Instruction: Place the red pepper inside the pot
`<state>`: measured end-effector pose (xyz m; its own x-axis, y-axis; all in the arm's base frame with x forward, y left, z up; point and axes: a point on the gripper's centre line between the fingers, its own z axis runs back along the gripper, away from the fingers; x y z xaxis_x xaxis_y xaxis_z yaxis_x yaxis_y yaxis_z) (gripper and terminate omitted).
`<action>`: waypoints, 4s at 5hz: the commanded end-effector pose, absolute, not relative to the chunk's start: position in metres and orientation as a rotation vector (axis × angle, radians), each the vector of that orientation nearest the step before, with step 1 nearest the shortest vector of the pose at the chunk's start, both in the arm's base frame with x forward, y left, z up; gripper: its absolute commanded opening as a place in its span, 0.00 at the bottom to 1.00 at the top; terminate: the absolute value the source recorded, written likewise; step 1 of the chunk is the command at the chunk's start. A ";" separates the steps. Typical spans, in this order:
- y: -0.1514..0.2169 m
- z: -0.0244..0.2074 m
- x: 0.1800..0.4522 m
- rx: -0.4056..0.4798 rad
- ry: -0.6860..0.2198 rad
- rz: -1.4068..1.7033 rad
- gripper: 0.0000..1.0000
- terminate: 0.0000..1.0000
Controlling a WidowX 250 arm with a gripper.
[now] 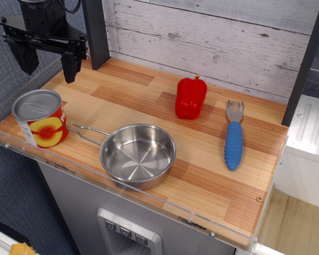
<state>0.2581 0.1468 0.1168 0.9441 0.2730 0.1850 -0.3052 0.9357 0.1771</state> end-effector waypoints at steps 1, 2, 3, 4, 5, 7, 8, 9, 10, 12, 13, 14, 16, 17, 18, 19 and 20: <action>0.147 0.117 0.258 0.206 -0.159 0.297 1.00 0.00; 0.135 0.122 0.267 0.222 -0.178 0.290 1.00 0.00; 0.119 0.126 0.280 0.197 -0.188 0.272 1.00 0.00; 0.093 0.120 0.301 0.119 -0.227 0.225 1.00 0.00; 0.061 0.111 0.326 0.074 -0.272 0.175 1.00 0.00; 0.024 0.100 0.350 0.034 -0.234 0.129 1.00 0.00; 0.020 0.092 0.357 0.077 -0.201 0.164 1.00 0.00; 0.010 0.085 0.363 0.041 -0.203 0.136 1.00 0.00; 0.005 0.079 0.368 0.045 -0.202 0.150 1.00 0.00; -0.004 0.060 0.379 0.080 -0.174 0.162 1.00 0.00; -0.005 0.055 0.378 0.076 -0.170 0.176 1.00 0.00; 0.002 0.046 0.378 0.082 -0.139 0.203 1.00 0.00; 0.012 0.039 0.376 0.101 -0.113 0.229 1.00 0.00; 0.014 0.040 0.373 0.099 -0.128 0.243 0.00 0.00; 0.019 0.045 0.370 0.139 -0.138 0.269 0.00 0.00; 0.025 0.053 0.367 0.144 -0.161 0.290 0.00 0.00; 0.033 0.065 0.358 0.135 -0.150 0.323 0.00 0.00</action>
